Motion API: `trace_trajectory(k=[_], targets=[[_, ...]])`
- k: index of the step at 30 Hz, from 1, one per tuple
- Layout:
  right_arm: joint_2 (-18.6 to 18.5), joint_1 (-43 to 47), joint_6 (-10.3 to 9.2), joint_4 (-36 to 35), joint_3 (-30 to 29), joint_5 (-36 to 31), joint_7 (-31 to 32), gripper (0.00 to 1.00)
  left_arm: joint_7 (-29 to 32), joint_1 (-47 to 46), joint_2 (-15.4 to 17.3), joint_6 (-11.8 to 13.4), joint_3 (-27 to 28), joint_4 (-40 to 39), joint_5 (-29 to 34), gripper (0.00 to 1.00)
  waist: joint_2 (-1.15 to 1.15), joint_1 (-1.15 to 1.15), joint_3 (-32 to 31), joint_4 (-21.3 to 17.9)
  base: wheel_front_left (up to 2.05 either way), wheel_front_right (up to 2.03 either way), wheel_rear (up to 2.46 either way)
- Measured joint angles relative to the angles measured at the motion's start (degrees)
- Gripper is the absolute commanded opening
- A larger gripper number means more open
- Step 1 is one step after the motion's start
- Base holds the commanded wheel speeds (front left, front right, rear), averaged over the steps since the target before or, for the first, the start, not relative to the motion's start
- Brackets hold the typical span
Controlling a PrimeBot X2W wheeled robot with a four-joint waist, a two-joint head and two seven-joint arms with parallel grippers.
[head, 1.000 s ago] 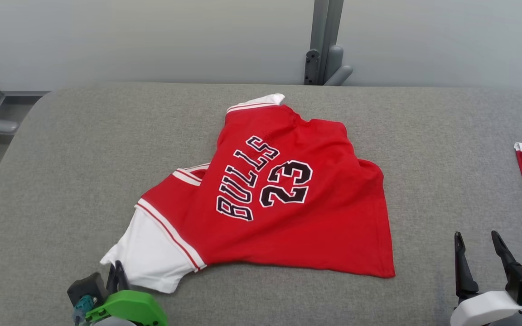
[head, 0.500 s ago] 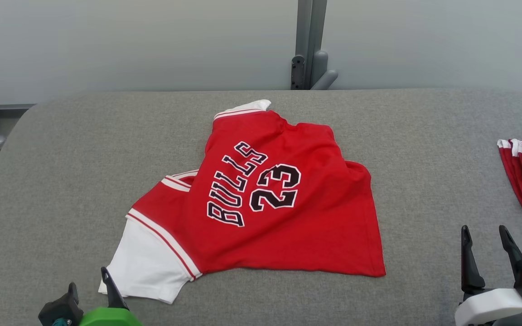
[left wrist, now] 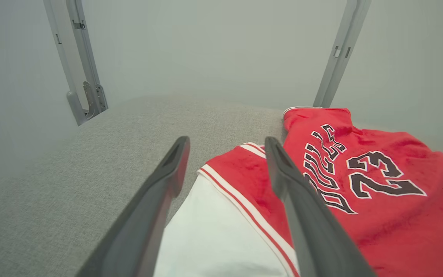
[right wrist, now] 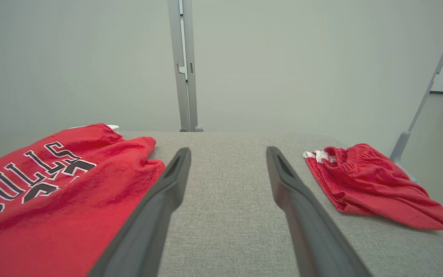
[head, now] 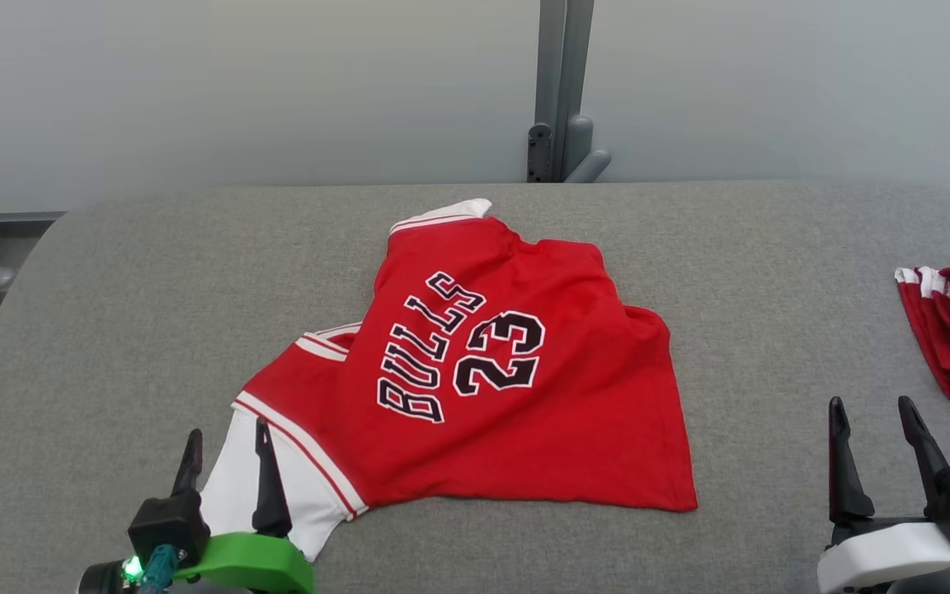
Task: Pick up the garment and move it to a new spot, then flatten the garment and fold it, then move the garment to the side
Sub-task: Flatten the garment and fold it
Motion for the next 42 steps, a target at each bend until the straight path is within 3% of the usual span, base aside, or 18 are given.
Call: trace_trajectory(k=[17,32,42], targets=[[0.0,1.3,0.0,0.5,9.1,3.8,0.0,1.0,-0.1,0.4,0.0,-4.5,-3.3,1.0,0.6,1.0,0.0,0.0,-1.6,-1.0,0.0,0.0,0.0],[0.0,1.1,0.0,1.6,10.8,4.0,0.0,1.0,-0.1,0.4,0.0,-3.7,-3.3,1.5,-0.4,1.0,0.0,0.0,-1.7,-0.7,0.0,0.0,0.0],[0.1,-0.7,0.0,16.0,12.8,12.3,2.7,1.0,-0.1,0.4,0.0,-3.4,-3.9,2.3,-0.4,1.0,0.0,0.0,-1.2,0.7,0.0,0.0,0.0]])
